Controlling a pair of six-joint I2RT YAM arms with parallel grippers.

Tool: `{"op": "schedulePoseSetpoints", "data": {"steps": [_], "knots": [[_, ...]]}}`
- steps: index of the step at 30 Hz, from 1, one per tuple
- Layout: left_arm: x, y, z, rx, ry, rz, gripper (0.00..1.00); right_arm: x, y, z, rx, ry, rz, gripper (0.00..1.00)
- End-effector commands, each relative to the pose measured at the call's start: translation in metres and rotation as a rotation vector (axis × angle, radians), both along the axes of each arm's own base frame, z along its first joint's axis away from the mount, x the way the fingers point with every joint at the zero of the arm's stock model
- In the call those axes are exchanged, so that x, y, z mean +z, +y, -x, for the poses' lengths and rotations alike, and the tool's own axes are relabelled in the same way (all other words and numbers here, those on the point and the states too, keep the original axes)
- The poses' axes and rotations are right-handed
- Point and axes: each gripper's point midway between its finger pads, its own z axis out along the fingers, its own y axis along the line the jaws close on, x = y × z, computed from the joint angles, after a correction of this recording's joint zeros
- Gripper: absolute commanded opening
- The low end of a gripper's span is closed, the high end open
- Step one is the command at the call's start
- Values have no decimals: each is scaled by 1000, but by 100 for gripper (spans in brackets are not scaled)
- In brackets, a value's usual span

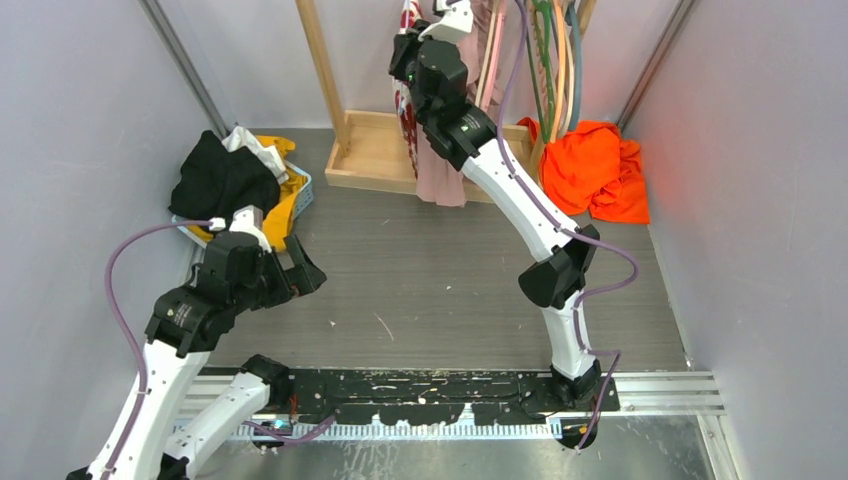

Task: Place the skirt on the hanger
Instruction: Place the hanger at the clothesline.

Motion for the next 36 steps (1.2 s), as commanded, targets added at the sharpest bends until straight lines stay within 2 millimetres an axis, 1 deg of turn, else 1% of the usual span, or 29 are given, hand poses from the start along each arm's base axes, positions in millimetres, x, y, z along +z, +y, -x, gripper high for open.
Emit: {"op": "schedulePoseSetpoints", "data": {"steps": [1,5,7,11,12,13,14,16,18,19,21,23,26,28,29,31,33,34,36], "knots": [[7,-1,-12,22,-46,9,99,48,-20,15,9,-95,-131,1],[5,-1,-14,30,-39,10,99,27,-22,13,-3,-50,-122,1],[4,-1,-15,35,-38,9,100,13,-22,13,-1,-29,-115,1],[3,0,-21,49,-37,-5,100,5,-23,20,18,-15,-106,2],[4,0,-24,53,-41,-8,99,5,-22,22,31,-14,-98,7],[5,0,-27,56,-46,-11,100,9,-21,25,57,-21,-92,23],[7,0,-30,61,-52,-16,99,14,-18,29,90,-31,-85,35],[8,0,-40,73,-58,-30,99,26,-15,41,151,-60,-66,64],[12,2,-51,93,-63,-49,99,41,-12,56,227,-92,-50,74],[13,4,-57,111,-69,-62,99,48,-11,65,263,-107,-43,77],[17,9,-69,151,-76,-86,100,61,-17,85,313,-131,-38,78],[21,15,-84,195,-88,-105,99,75,-23,113,384,-161,-29,80],[25,28,-113,256,-97,-136,99,83,-41,156,456,-176,-4,80],[28,39,-137,304,-95,-159,99,78,-56,182,479,-154,16,78],[28,48,-148,335,-88,-177,99,75,-61,197,508,-144,18,76],[24,72,-169,426,-58,-240,99,67,-77,218,506,-111,18,74],[19,100,-188,537,-39,-336,99,59,-89,238,524,-91,25,73],[17,112,-195,585,-33,-373,100,51,-93,244,524,-70,34,73],[6,138,-208,685,1,-448,100,35,-99,258,549,-41,46,73]]}}
